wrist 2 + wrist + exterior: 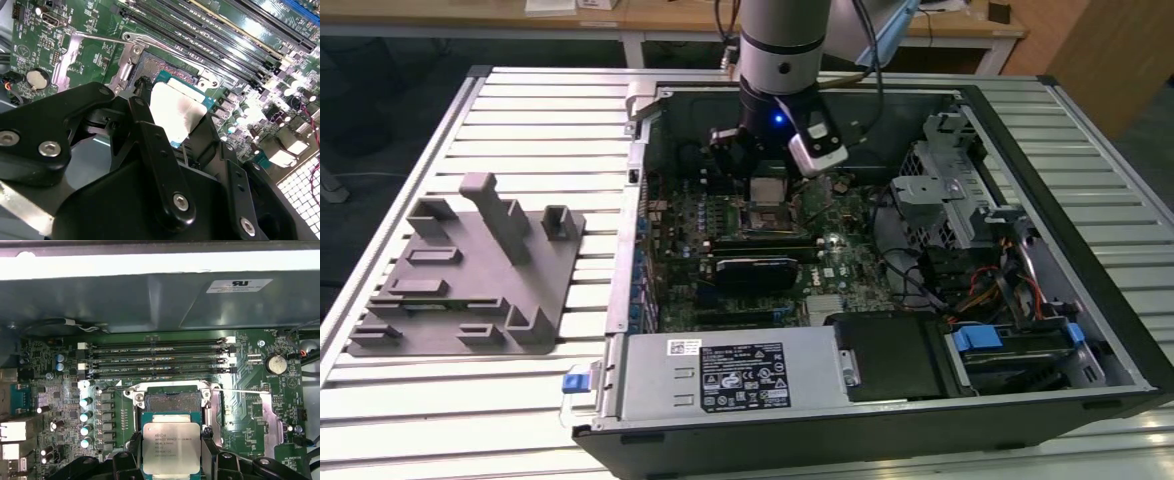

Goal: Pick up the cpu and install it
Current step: 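Place the cpu into insertion slot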

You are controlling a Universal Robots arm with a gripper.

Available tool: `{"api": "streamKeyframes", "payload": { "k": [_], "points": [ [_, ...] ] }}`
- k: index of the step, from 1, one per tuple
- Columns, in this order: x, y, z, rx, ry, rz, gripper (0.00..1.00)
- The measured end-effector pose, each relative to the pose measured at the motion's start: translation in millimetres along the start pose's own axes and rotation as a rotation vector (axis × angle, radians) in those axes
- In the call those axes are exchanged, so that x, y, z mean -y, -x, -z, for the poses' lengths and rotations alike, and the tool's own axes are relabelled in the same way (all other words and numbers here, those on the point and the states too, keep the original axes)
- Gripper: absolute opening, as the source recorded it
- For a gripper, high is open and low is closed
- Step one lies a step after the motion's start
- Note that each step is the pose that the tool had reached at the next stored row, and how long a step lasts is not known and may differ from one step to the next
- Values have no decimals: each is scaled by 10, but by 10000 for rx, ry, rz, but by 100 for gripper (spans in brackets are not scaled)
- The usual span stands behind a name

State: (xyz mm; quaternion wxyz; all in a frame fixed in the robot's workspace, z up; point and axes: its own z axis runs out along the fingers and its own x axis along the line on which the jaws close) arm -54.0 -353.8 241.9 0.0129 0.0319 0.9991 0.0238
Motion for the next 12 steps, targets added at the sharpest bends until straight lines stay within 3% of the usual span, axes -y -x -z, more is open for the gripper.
{"api": "streamKeyframes", "payload": {
  "k": [12],
  "points": [
    [0,0,0,64,-32,-1325,55]
  ]
}}
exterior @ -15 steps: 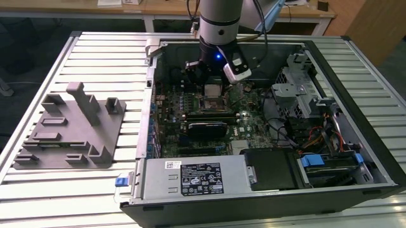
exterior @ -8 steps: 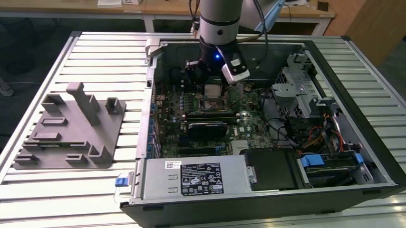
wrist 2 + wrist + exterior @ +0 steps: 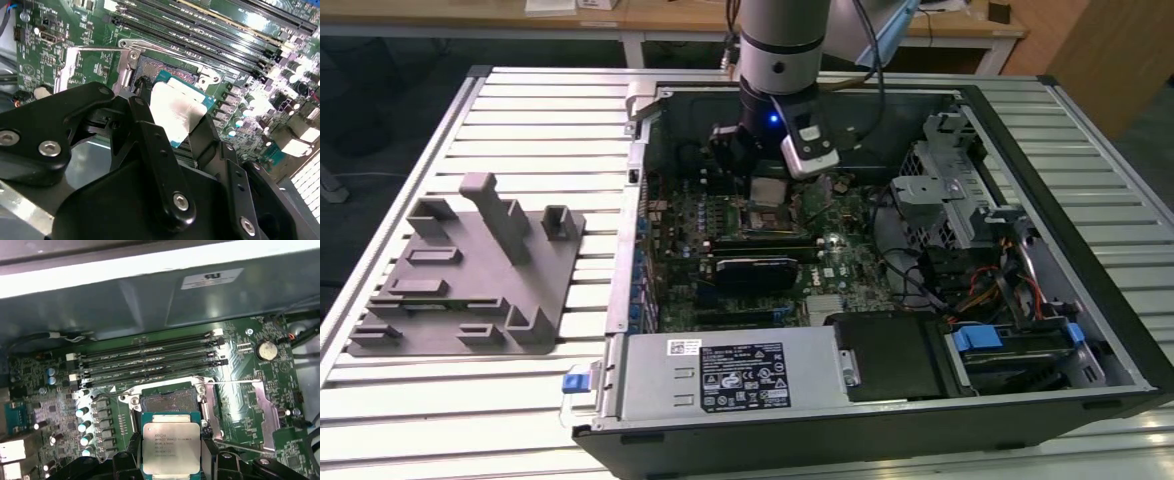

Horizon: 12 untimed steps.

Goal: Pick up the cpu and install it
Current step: 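Place the cpu into insertion slot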

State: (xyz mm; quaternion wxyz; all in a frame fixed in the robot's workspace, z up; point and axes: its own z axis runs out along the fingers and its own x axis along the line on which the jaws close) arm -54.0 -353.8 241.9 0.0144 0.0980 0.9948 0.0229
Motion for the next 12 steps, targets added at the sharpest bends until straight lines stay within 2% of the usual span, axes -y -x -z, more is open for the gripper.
{"api": "streamKeyframes", "payload": {
  "k": [12],
  "points": [
    [0,0,0,63,-32,-1302,55]
  ]
}}
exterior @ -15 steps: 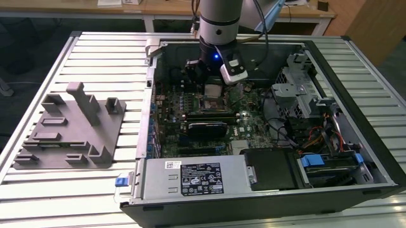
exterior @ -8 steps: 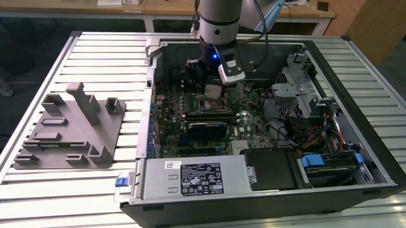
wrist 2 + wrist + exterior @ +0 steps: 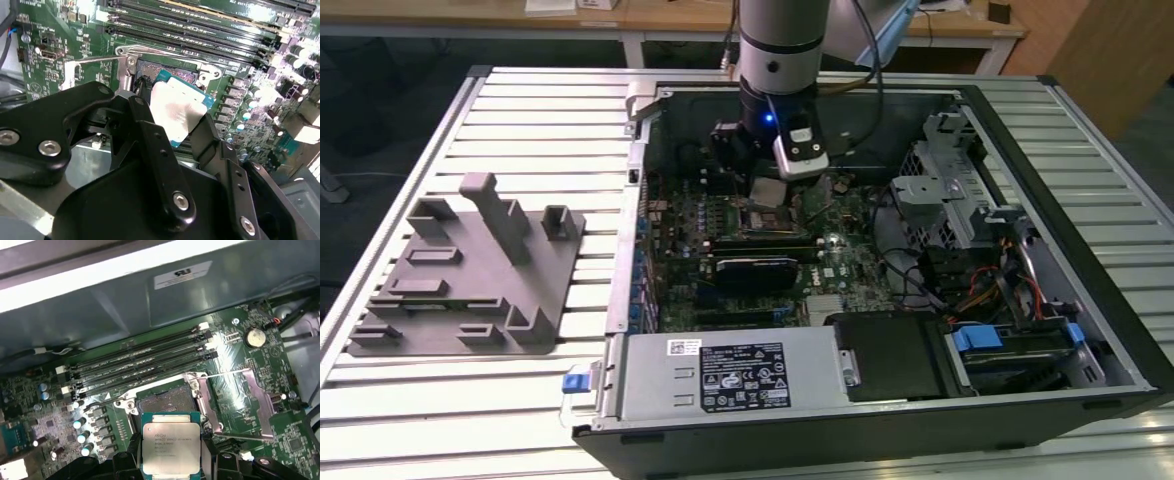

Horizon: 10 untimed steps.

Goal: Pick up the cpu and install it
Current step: 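Place the cpu into insertion slot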

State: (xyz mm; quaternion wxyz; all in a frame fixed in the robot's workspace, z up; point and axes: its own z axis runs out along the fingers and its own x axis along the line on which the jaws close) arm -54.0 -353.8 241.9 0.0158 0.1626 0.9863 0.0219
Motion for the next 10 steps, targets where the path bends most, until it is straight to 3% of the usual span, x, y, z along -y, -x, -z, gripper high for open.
{"api": "streamKeyframes", "payload": {
  "k": [10],
  "points": [
    [0,0,-1,52,-26,-1068,55]
  ]
}}
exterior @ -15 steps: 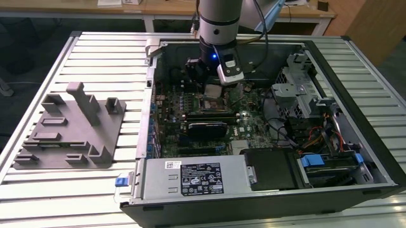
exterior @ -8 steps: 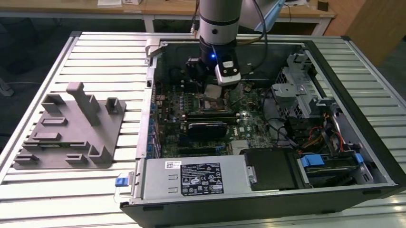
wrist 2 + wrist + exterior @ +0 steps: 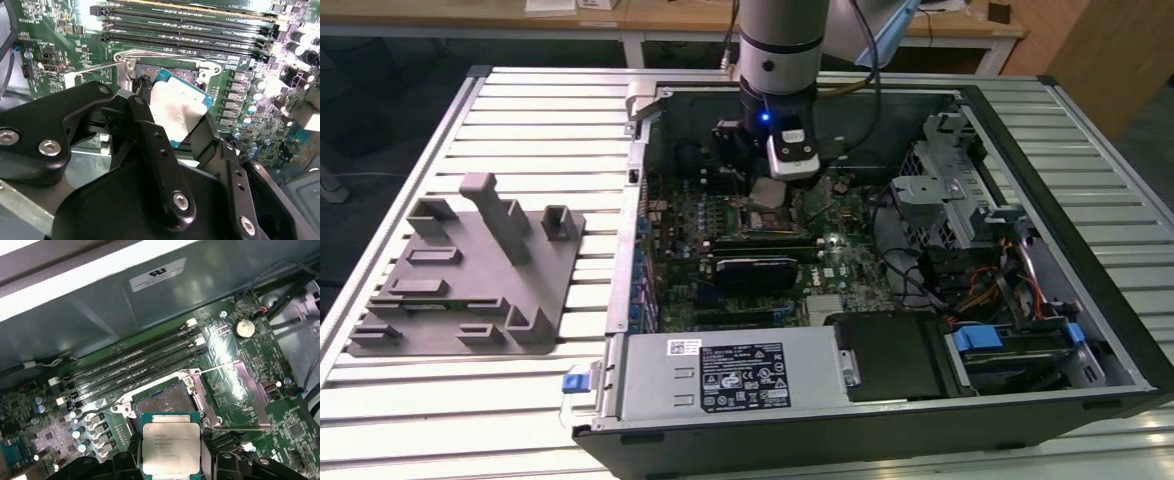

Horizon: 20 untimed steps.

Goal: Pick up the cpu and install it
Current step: 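Place the cpu into insertion slot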

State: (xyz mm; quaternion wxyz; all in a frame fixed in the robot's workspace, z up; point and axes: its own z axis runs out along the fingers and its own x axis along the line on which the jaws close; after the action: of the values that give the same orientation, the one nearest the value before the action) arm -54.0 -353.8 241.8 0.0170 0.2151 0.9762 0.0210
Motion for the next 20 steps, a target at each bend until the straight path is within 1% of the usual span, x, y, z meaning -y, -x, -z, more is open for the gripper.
{"api": "streamKeyframes", "payload": {
  "k": [20],
  "points": [
    [0,0,-1,99,-49,-2047,55]
  ]
}}
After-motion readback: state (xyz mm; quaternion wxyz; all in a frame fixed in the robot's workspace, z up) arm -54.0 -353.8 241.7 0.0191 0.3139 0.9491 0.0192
